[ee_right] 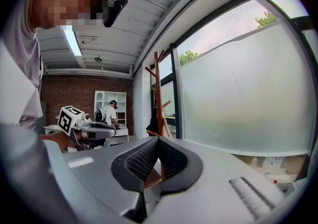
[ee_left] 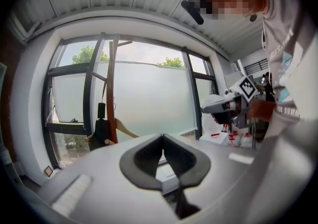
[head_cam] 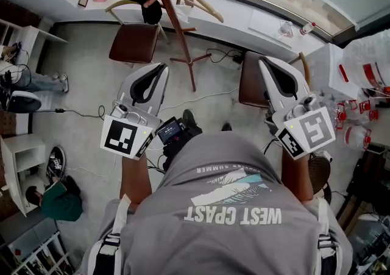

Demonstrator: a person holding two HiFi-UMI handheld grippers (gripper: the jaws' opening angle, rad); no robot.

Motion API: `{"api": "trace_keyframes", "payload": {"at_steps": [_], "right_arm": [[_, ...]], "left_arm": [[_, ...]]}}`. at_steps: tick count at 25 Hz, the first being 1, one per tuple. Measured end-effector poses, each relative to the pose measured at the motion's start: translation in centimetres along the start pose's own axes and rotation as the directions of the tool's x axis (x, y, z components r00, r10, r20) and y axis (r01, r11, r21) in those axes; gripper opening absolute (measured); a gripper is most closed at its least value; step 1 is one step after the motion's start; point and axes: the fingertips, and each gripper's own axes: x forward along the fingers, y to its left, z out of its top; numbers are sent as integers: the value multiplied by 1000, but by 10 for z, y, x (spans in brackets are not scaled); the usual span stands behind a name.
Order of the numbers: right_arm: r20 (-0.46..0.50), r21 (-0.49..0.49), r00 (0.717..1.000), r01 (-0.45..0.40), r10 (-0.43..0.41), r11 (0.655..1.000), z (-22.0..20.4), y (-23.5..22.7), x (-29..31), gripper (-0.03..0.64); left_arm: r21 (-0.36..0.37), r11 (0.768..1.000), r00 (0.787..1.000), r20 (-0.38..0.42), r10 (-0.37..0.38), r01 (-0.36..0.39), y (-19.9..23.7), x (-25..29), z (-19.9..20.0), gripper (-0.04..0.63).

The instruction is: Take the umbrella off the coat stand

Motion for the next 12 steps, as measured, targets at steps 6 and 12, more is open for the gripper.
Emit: {"api": "trace_keyframes", "payload": {"at_steps": [6,12], "right_arm": [[-7,-7,999,35,-35,999,5,14,32,2],[-7,-16,997,73,-73,997,13,28,64,1]], "left_arm": [[-16,999,1000,1,-30,30,39,2,-9,5],[-19,997,997,26,-68,68,78,1,-14,5]]}}
